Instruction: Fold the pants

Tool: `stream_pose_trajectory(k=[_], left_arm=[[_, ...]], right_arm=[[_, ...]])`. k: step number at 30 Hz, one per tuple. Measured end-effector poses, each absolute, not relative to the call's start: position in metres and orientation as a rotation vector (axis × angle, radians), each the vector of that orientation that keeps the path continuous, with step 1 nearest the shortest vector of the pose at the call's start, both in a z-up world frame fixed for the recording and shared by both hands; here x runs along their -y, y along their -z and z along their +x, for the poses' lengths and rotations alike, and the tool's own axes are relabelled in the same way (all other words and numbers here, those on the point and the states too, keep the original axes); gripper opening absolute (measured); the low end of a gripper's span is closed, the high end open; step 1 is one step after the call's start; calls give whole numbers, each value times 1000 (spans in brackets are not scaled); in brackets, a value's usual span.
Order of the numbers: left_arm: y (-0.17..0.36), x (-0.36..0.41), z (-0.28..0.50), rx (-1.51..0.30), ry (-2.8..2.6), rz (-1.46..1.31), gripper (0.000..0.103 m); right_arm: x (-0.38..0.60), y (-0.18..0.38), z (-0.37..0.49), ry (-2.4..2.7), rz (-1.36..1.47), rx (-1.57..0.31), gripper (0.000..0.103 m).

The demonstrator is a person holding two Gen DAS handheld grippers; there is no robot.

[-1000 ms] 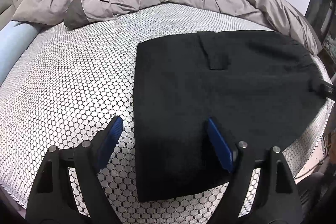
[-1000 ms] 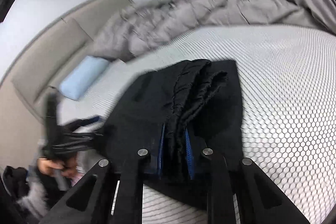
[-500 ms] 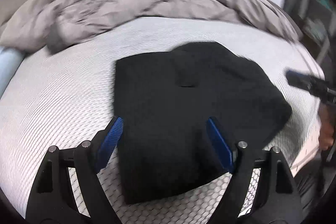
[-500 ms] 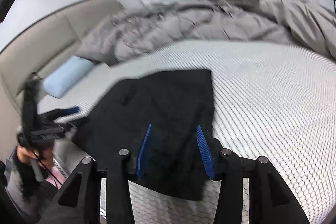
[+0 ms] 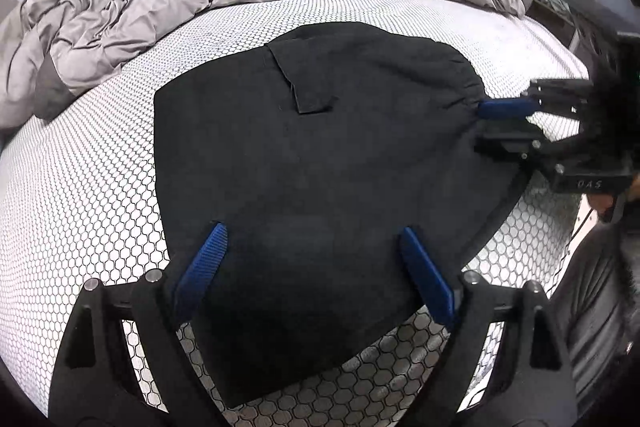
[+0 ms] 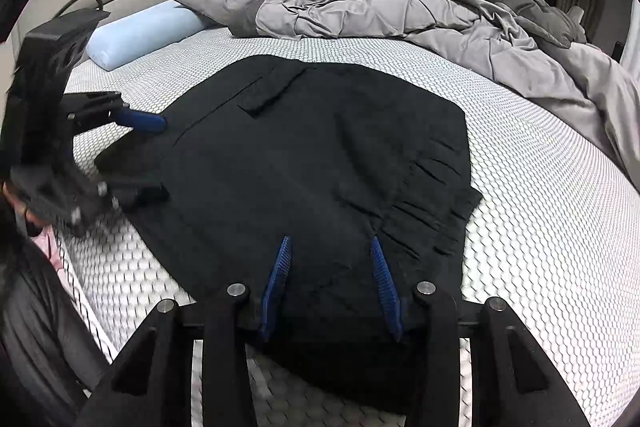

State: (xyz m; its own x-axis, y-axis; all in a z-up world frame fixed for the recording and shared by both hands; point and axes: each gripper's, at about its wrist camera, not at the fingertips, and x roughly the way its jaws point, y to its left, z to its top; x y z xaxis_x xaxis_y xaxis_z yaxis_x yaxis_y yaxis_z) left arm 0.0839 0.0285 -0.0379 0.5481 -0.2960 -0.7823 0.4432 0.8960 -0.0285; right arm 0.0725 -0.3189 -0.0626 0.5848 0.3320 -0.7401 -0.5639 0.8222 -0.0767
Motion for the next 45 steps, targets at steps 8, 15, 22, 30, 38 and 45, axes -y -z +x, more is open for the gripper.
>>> stream_pose_trajectory(k=[8, 15, 22, 30, 38, 45], left_arm=[[12, -40, 88, -800, 498, 64, 87], [36, -35, 97, -867, 498, 166, 87], [24, -43, 85, -874, 409, 112, 85], [32, -65, 126, -913, 225, -2, 83], [-3, -57, 136, -973, 150, -36, 77], [34, -37, 176, -1006, 208, 53, 80]], right_arm=[[289, 31, 87, -549, -219, -802, 53], [250, 62, 129, -457, -412, -934, 53], [279, 48, 118, -511, -299, -862, 50], [229, 76, 147, -518, -430, -909, 29], [287, 49, 151, -574, -374, -906, 29], [253, 73, 194, -493, -347, -957, 34]])
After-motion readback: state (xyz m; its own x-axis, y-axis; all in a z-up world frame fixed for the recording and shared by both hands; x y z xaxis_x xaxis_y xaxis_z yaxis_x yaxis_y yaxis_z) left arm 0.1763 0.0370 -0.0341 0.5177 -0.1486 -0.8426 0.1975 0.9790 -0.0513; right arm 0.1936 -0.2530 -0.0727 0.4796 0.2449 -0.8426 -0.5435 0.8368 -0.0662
